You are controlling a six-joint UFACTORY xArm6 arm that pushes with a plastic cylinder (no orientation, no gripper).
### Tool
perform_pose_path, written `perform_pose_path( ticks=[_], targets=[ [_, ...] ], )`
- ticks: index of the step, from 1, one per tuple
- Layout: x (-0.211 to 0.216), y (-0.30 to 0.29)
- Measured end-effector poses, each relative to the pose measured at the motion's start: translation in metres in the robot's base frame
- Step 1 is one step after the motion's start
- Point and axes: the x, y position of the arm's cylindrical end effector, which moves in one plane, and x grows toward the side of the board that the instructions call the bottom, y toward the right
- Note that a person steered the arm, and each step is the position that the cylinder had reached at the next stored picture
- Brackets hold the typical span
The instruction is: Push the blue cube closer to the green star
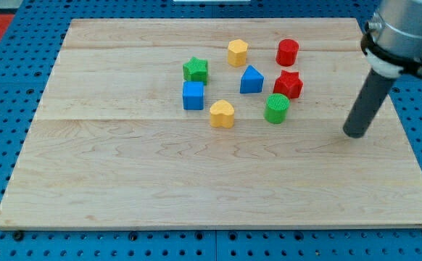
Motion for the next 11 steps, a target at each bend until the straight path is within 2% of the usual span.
perform_pose_path(
  ticks=[1,2,3,4,6,8,11],
  targets=[
    [0.038,-0.043],
    [0.062,-0.144],
    [0.054,-0.237],
    [0.030,-0.283],
    [-0.029,-0.281],
    [-0.065,-0.270],
    [-0.075,-0.262]
  ],
)
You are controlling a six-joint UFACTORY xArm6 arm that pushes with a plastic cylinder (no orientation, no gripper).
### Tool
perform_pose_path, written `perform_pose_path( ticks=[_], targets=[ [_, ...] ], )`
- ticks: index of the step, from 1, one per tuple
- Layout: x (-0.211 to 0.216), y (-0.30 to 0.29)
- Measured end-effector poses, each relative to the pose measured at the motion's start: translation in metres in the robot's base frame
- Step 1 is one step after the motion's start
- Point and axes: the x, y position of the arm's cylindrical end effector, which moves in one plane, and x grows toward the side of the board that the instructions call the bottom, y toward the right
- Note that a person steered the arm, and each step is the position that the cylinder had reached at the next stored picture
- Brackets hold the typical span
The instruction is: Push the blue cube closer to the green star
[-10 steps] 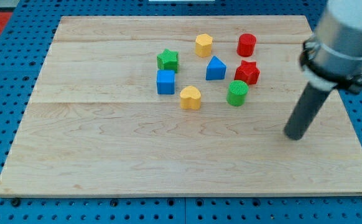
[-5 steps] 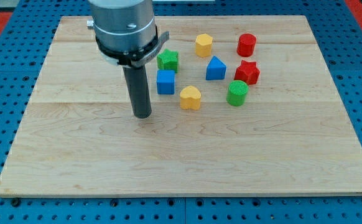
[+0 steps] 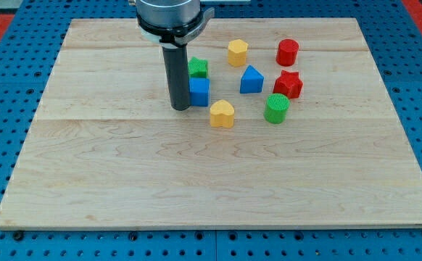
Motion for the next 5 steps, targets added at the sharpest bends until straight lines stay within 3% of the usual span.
perform_pose_path(
  ticks=[3,5],
  targets=[
    [-0.009,0.000],
    [-0.030,-0.042]
  ],
)
